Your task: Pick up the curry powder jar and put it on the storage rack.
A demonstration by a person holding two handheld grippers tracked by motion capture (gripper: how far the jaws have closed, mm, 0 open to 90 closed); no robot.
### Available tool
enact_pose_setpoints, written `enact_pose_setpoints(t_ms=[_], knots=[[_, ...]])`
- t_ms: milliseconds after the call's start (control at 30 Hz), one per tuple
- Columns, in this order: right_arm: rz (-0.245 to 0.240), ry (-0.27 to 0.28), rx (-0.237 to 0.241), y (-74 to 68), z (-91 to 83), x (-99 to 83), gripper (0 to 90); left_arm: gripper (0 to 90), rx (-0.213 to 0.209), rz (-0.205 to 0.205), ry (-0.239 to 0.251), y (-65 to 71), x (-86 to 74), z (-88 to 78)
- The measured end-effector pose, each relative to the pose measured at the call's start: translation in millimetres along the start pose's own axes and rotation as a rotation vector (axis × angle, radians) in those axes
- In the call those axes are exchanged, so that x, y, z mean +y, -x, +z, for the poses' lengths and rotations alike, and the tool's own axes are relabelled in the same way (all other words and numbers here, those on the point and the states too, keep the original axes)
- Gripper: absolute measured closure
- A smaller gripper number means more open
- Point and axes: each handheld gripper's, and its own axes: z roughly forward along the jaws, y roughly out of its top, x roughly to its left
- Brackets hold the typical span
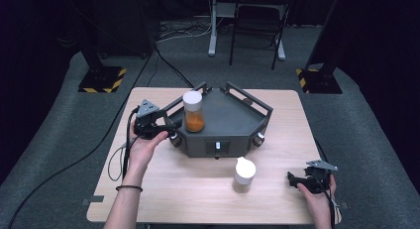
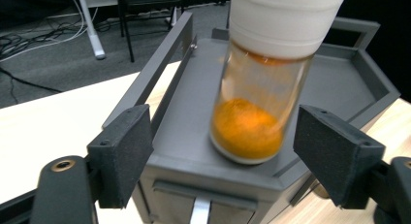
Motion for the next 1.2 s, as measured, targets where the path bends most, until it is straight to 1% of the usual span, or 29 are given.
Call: enact_pose_setpoints(t_ms=[67,233,333,633,800,833,933,1033,1200], knots=[[-0.001,-0.001,0.001,0.1,0.1,0.1,1.0,25.2,-0.007,-0.004,0.012,-2.3,-5.4,-1.3],[-0.004,-0.004,0.004,0.3,0.6,0.9,0.0,24.8,-0.023,-0.006,0.018,-6.3,-16.8,-4.5],[-0.004,-0.005,0.004,0.3,0.6,0.9,0.0,25.2,-0.027,-0.002,0.013,-8.0,-24.1,-6.7],[-0.004,-0.004,0.004,0.3,0.6,0.9,0.0,28.1,-0.014,-0.004,0.017,-9.3,-50.0,-19.4],[-0.004,-0.005,0.004,0.3,0.6,0.9,0.0,26.8,-0.034,-0.045,0.026,-16.4,-67.1,-25.5],[-0.004,-0.004,0.004,0.3,0.6,0.9,0.0,26.8,-0.038,-0.044,0.026,-17.7,-70.2,-26.1],[-0.004,-0.004,0.004,0.3,0.6,0.9,0.0,23.8,-0.046,-0.041,0.024,-20.4,-79.1,-27.5],[-0.004,-0.004,0.005,0.3,0.6,0.9,0.0,19.8,-0.039,-0.038,0.017,-20.8,-88.1,-29.1],[-0.004,-0.004,0.005,0.4,0.7,0.9,0.0,13.9,-0.051,-0.044,0.005,-25.7,-103.5,-29.3]])
